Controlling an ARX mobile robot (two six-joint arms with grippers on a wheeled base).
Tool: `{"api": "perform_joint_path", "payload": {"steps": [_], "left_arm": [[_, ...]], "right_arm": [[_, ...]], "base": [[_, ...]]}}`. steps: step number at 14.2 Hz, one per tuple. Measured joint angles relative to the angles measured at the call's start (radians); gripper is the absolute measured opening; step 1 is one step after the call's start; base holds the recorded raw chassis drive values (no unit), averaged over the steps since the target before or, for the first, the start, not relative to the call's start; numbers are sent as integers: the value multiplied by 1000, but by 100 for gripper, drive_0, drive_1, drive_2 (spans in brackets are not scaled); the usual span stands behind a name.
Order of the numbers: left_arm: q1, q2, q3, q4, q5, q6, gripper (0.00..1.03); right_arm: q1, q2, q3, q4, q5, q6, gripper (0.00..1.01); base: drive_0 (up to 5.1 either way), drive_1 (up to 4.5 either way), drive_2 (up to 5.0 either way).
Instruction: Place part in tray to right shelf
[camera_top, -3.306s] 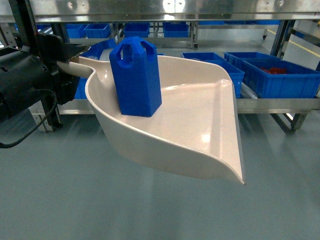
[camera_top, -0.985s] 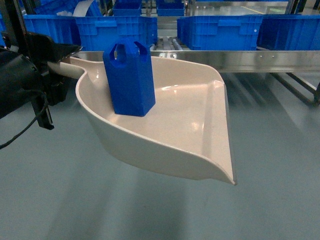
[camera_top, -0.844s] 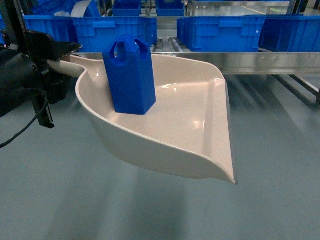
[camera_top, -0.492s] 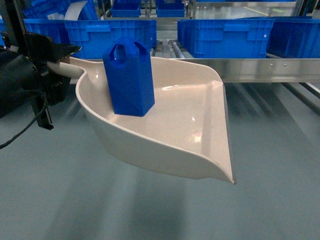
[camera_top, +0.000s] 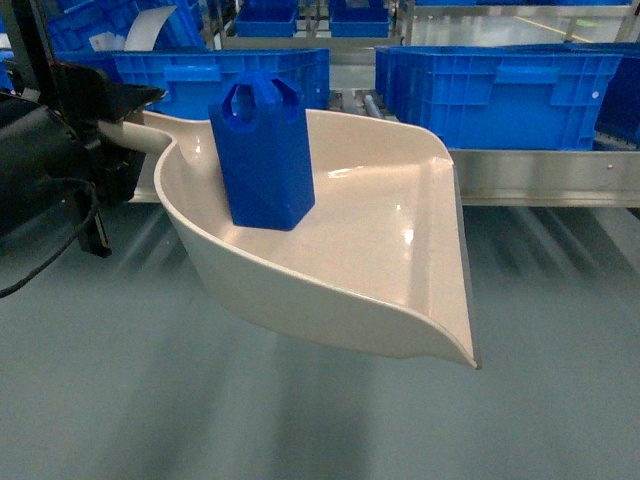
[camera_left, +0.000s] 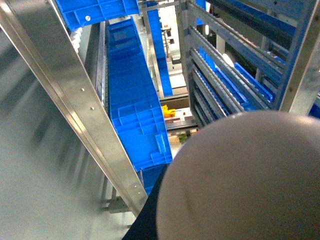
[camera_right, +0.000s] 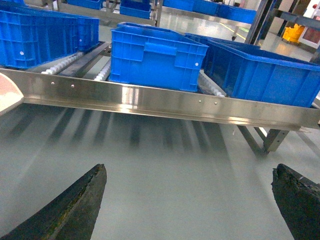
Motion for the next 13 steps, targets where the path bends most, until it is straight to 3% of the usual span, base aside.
{"api": "perform_joint_path", "payload": {"steps": [2, 13], "left_arm": [[-2, 0, 0, 1, -1, 0, 12], [0, 0, 0, 0, 0, 0, 12]], "right_arm": [[0, 0, 0, -1, 0, 0, 98], [0, 0, 0, 1, 0, 0, 98]], "base": [[0, 0, 0], [-9, 392, -411]]}}
